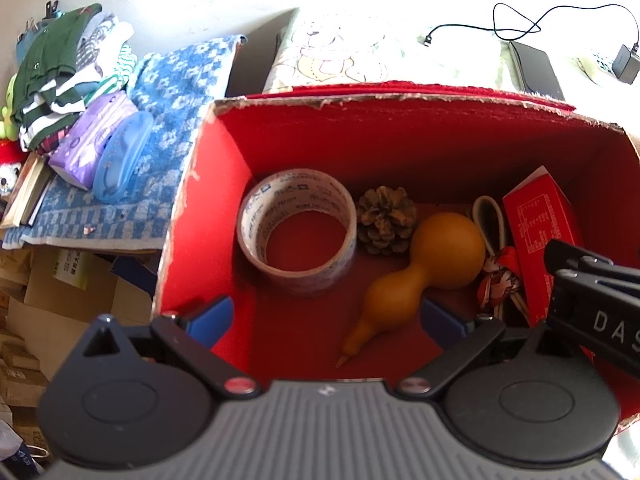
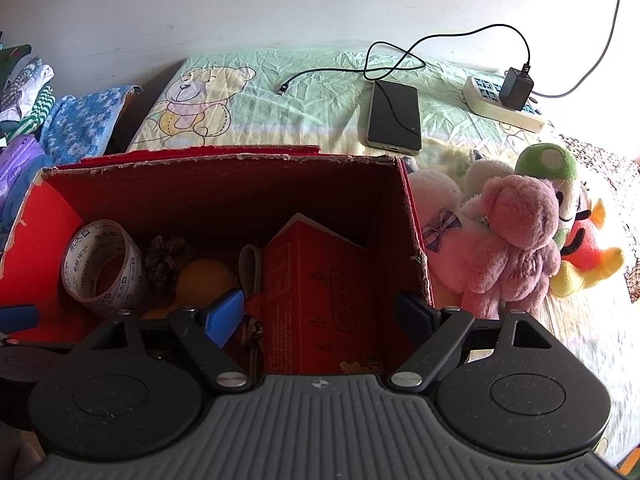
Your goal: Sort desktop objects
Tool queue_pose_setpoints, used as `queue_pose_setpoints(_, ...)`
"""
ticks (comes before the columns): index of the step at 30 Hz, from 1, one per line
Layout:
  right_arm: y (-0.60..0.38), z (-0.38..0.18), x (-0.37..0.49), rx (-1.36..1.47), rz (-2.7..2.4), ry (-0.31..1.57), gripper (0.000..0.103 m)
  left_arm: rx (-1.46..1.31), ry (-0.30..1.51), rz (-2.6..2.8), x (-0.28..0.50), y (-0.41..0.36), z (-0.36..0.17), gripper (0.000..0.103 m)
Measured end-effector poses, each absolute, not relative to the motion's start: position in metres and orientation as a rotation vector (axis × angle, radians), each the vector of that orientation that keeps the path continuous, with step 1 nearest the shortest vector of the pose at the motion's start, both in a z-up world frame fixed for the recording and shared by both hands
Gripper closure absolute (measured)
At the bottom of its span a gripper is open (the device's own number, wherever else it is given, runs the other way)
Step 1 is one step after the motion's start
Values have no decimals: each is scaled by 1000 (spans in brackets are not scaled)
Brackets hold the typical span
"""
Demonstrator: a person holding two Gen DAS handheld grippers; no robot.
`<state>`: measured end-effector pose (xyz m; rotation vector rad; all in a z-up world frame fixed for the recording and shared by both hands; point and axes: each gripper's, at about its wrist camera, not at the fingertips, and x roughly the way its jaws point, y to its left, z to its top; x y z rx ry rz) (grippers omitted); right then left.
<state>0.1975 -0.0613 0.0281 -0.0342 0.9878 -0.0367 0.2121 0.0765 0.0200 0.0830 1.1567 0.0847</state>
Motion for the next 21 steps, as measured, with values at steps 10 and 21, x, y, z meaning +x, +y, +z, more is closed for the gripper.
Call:
queue_pose_setpoints(10, -63, 29, 197, -24, -28, 981, 18, 86, 1151, 89, 211, 77, 22, 3)
queue_pose_setpoints(21, -65, 29, 194, -21, -23, 983, 18, 99, 1148, 90, 209, 77, 24, 6)
